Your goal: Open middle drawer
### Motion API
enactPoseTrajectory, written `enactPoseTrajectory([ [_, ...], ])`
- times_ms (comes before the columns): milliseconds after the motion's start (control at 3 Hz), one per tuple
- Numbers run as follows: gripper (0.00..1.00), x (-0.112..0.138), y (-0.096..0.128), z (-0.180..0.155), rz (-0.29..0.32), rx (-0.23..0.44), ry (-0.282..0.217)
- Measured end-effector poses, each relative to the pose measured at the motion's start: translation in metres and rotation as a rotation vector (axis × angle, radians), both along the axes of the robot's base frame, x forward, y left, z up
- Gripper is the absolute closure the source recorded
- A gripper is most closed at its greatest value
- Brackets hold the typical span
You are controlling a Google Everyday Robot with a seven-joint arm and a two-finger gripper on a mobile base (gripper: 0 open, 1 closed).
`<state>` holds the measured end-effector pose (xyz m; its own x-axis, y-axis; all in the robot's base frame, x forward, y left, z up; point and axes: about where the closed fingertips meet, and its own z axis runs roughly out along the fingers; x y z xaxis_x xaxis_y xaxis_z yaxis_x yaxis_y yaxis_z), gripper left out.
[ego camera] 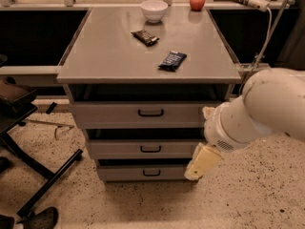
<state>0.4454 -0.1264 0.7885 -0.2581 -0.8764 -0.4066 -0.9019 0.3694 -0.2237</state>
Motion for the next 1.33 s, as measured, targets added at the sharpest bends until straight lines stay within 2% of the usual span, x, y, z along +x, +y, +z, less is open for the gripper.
enactPoseTrajectory([
  [333, 0.0, 0.012, 0.005, -0.056, -0.067, 0.065, 0.013],
  [667, 0.0, 0.03, 0.007, -0.113, -0.153, 0.083, 0.008],
  [1000, 0.0, 0.048, 0.009, -0.161, -0.208, 0.081, -0.013],
  [1333, 0.0, 0.056, 0.013, -0.157, -0.257, 0.111, -0.025],
])
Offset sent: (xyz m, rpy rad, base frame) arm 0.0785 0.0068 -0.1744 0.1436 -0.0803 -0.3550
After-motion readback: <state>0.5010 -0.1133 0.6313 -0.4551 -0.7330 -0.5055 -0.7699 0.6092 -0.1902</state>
